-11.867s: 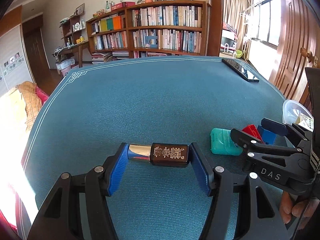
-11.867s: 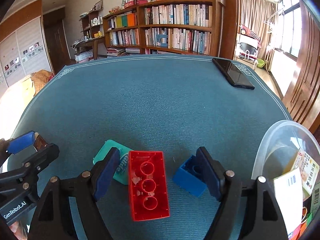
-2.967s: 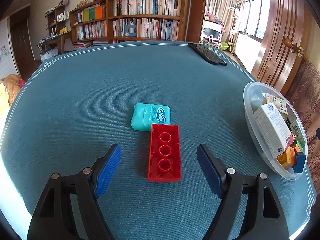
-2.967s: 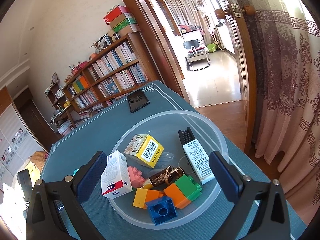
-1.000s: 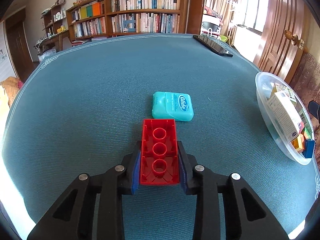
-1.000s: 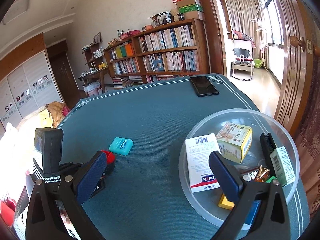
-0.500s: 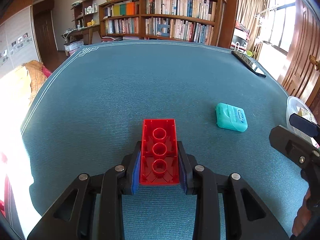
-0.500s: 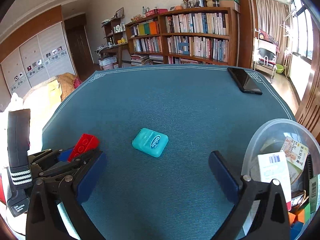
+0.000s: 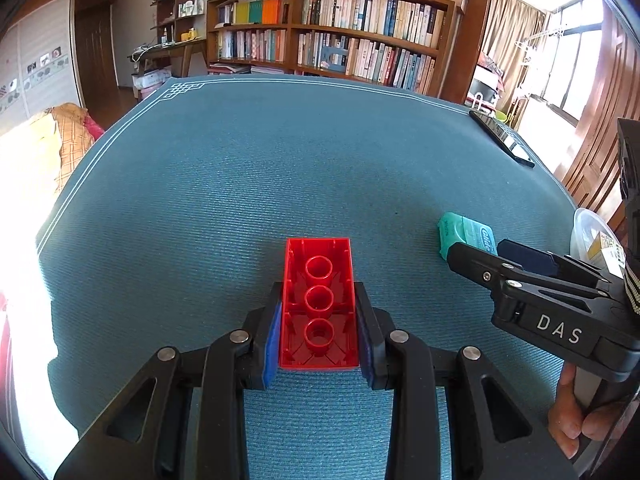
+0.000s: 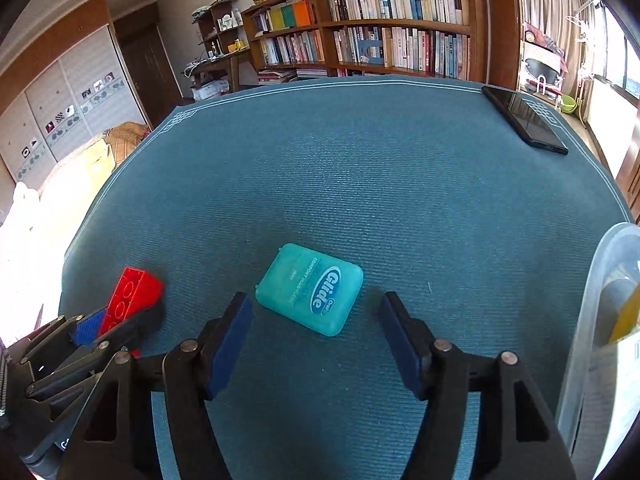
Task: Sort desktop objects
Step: 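Grasp the red Lego brick with the left tool while the right tool grasps the teal floss case, then carry the floss case into the bowl and open the right tool while the left tool carries the brick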
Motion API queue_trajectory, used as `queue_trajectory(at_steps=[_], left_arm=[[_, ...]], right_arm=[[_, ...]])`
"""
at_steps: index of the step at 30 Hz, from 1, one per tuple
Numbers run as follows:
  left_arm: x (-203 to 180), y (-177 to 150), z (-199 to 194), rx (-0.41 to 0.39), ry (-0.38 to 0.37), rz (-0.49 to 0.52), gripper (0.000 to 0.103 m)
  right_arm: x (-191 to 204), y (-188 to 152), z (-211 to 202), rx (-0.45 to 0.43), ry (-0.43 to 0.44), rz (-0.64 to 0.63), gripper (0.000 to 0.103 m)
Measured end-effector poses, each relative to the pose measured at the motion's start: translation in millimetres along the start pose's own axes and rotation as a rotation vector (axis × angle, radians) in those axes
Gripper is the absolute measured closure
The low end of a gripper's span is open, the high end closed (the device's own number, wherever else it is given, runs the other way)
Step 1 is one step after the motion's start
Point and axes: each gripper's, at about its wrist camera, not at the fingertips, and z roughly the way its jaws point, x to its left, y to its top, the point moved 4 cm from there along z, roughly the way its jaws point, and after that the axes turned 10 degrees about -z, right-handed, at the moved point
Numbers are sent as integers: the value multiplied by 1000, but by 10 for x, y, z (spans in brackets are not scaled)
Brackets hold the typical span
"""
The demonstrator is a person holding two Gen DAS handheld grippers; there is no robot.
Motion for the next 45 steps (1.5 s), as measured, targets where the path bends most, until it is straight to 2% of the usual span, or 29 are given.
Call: queue_trajectory(at_steps=[4, 11, 13, 23, 33, 45], left_arm=[[-21, -10, 7, 2, -2, -6, 69], [-37, -27, 4, 3, -2, 2, 69], [-39, -28, 3, 4, -3, 2, 69], [-117, -64, -3, -5, -2, 33, 69], [-183, -96, -41, -13, -16, 50, 69], [-284, -103, -161, -35, -48, 73, 69]], right_arm=[[25, 53, 59, -1, -18, -16, 32], [148, 72, 123, 10, -125, -96, 33], [144, 74, 116, 8, -136, -99, 40], [143, -45, -53, -15, -118, -50, 40], [159, -65, -426, -85, -101, -17, 40], [245, -156, -780, -138, -102, -30, 40]])
